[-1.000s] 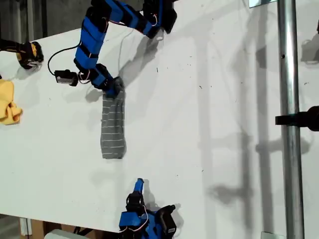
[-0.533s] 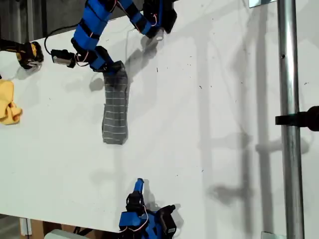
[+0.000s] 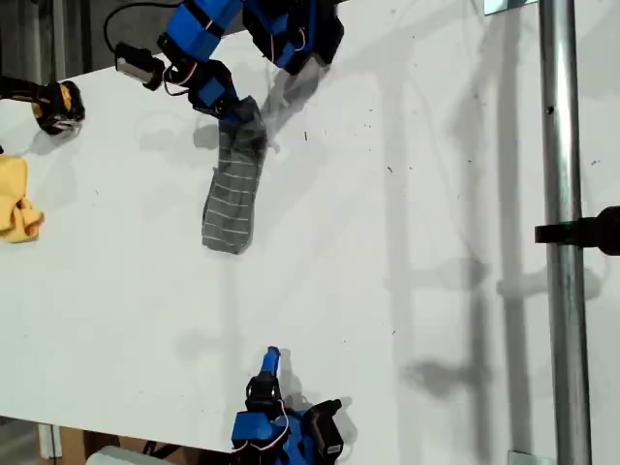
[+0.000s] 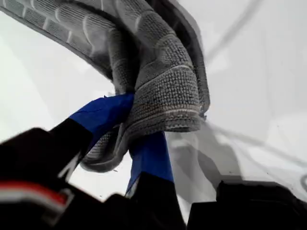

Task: Grasp corners of a towel and fold twice.

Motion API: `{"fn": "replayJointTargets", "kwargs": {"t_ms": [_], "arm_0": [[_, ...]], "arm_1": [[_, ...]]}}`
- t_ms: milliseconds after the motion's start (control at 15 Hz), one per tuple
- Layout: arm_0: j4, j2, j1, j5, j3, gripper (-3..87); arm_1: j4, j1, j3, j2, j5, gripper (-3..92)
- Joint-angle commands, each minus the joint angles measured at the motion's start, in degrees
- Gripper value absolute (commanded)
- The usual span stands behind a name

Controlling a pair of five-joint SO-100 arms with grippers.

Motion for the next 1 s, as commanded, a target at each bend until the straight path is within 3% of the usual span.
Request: {"fn": "replayJointTargets", "kwargs": {"t_ms": [0, 400, 933], "arm_0": [[-1.1, 0.4, 0.7, -0.5, -0.5, 1.2], [-1.4, 0.4, 1.1, -0.4, -0.6, 1.2], [-1.2, 0.4, 1.0, -0.4, -0.4, 1.4]], "arm_1": [[-3.4, -4.2, -8.3, -2.0, -0.3, -0.2], [-11.5, -7.5, -30.2, -18.0, -4.4, -0.2], [-31.4, -15.1, -38.5, -39.4, -4.1, -0.2]]}}
